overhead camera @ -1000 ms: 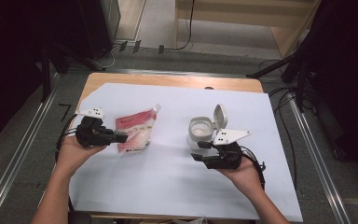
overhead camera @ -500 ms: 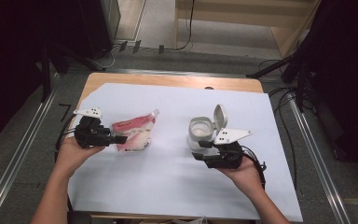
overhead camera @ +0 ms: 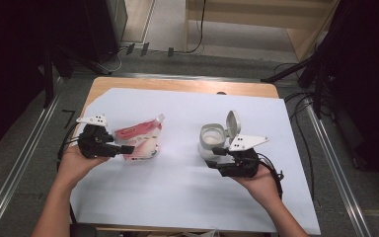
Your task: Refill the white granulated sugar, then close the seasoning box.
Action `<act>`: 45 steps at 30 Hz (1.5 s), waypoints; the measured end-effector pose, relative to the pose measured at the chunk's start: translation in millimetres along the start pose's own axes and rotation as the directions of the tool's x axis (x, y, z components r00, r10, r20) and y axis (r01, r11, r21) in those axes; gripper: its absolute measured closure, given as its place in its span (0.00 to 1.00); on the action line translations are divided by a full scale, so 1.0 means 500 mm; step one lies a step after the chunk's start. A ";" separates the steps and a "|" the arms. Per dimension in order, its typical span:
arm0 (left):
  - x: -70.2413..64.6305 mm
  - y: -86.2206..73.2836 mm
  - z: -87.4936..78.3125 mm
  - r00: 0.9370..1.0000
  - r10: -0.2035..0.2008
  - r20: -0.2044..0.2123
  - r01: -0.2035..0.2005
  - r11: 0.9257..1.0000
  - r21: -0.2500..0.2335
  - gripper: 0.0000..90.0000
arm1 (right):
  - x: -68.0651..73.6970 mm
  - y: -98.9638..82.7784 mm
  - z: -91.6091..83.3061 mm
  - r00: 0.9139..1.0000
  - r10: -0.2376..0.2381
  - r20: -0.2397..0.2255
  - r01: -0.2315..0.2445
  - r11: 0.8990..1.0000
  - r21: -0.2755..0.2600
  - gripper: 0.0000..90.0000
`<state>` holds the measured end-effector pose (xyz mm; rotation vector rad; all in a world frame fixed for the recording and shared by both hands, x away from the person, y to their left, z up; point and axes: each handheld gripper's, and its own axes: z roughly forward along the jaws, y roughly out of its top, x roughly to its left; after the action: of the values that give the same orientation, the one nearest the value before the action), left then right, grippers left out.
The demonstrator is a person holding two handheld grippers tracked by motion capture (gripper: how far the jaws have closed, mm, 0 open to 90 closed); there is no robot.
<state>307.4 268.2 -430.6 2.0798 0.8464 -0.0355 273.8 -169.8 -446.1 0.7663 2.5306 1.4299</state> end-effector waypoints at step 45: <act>0.006 -0.055 -0.111 0.993 -0.048 -0.111 0.046 0.999 -0.016 0.48 | -0.055 -0.004 -0.075 0.999 0.040 0.033 -0.040 0.999 -0.002 0.54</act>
<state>278.7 321.5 -416.5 2.0647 0.9608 0.0609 283.5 -212.7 -431.2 0.8383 2.5030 1.4182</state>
